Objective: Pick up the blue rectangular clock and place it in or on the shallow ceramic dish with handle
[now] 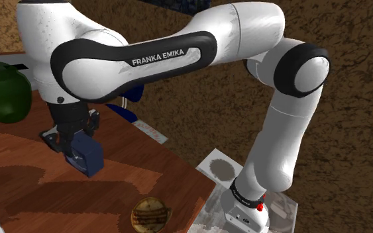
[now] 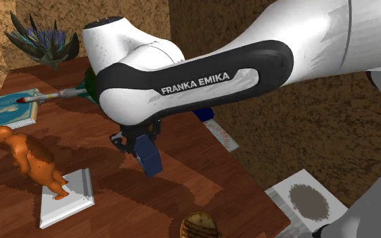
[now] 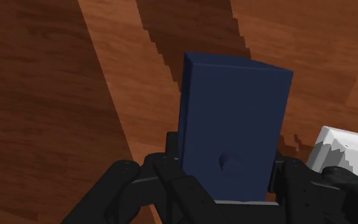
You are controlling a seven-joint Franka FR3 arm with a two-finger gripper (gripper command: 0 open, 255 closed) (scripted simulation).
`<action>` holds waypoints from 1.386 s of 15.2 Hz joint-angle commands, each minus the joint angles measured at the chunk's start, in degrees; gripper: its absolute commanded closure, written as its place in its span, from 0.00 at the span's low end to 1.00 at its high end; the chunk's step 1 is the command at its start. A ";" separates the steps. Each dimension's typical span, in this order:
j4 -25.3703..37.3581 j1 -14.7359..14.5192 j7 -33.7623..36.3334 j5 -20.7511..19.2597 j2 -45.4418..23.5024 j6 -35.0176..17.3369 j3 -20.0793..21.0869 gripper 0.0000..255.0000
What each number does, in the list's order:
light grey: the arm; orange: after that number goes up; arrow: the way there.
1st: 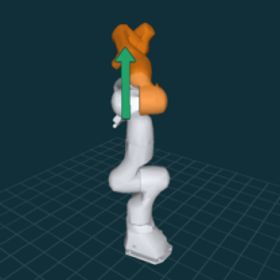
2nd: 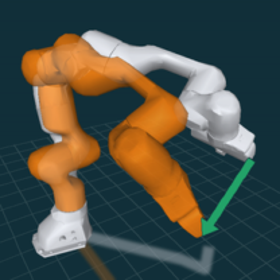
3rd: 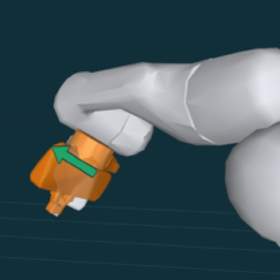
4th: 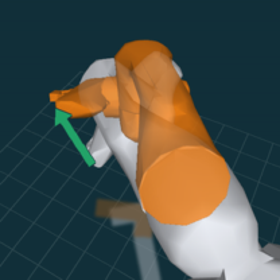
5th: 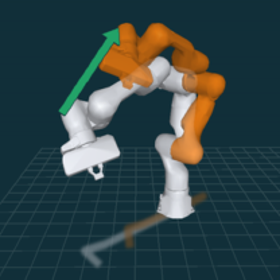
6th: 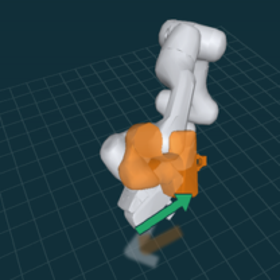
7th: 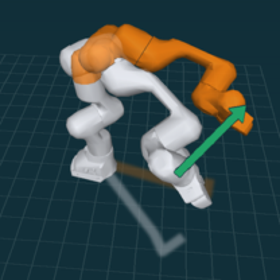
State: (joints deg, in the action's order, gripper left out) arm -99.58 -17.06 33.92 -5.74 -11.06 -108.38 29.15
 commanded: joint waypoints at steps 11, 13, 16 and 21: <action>-27.87 -1.98 -3.14 14.92 28.56 -2.70 0.85 1.00; -31.38 -3.38 -3.38 17.13 33.14 -1.95 0.58 1.00; -36.16 -5.90 -3.31 20.11 39.93 -0.27 0.15 1.00; -39.82 -6.78 -3.16 21.13 40.90 -2.99 0.74 1.00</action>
State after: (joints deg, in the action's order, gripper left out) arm -138.81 -23.80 30.78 15.29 29.93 -110.67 29.76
